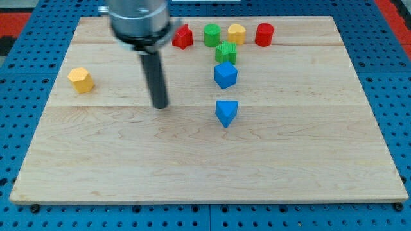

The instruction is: Move the blue triangle below the yellow heart

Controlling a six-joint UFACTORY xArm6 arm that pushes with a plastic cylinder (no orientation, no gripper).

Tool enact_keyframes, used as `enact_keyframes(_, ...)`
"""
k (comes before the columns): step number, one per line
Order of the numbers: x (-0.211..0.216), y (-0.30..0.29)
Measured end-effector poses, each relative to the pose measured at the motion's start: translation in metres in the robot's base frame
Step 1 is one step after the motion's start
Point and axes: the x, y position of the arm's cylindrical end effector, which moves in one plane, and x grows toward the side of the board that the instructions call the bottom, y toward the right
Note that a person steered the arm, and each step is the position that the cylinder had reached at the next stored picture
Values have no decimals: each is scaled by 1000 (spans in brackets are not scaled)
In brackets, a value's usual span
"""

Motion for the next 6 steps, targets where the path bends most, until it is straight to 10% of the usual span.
enact_keyframes(3, -1, 138)
enact_keyframes(6, -91, 214)
